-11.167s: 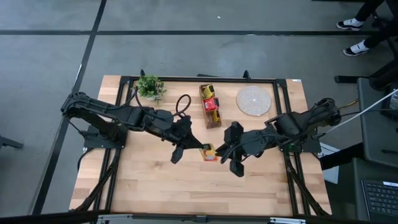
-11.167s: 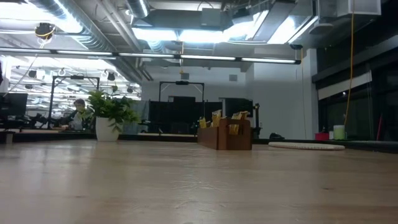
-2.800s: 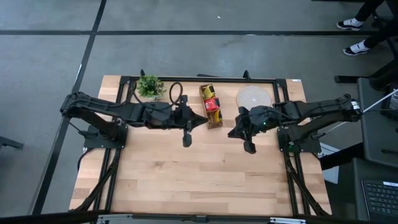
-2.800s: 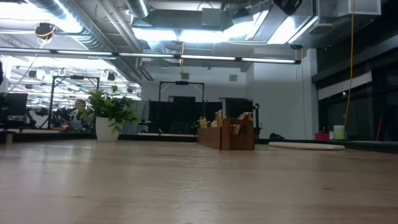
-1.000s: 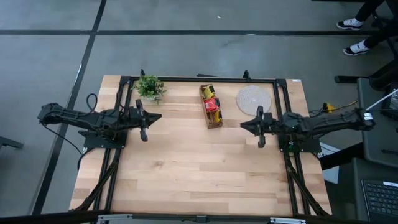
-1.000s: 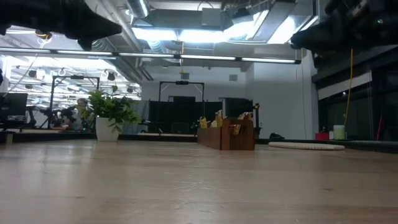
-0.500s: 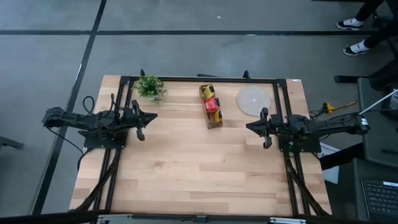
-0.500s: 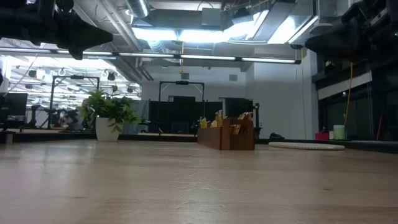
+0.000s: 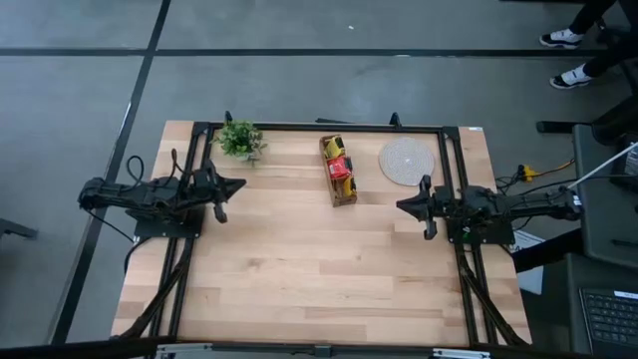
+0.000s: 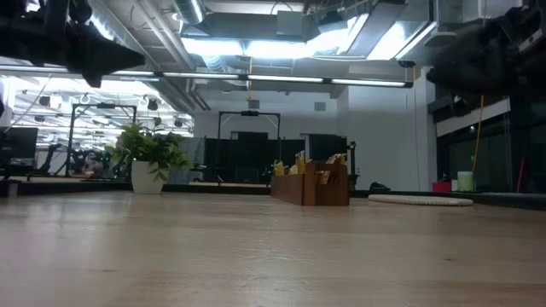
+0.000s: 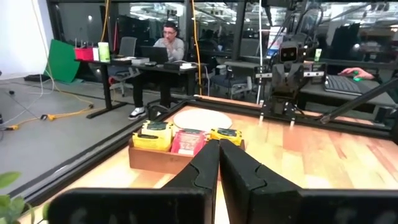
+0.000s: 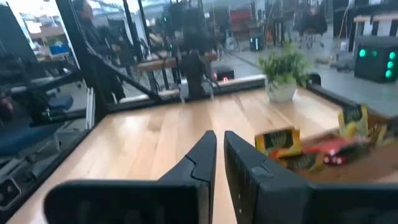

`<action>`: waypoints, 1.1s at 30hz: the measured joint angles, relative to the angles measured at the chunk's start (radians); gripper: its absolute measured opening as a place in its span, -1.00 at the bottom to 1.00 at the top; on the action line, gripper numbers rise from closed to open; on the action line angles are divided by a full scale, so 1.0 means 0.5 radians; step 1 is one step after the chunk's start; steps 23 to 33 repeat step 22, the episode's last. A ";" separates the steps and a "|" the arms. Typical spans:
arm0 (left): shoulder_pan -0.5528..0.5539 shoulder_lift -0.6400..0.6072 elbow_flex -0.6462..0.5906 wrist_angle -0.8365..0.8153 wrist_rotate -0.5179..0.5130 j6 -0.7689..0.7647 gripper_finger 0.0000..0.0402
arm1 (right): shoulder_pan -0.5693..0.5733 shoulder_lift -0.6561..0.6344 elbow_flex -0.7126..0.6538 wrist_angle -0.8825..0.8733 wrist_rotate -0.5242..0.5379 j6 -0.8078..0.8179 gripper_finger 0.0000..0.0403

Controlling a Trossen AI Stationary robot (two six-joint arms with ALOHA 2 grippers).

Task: Pick & Place Tea
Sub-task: Return to Home Position

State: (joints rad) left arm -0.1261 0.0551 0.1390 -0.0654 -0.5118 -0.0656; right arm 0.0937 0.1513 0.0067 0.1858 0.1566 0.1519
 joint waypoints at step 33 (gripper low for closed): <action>0.000 -0.108 -0.003 -0.231 0.651 0.020 -0.97 | 0.000 -0.142 0.000 -0.264 0.041 0.046 -0.82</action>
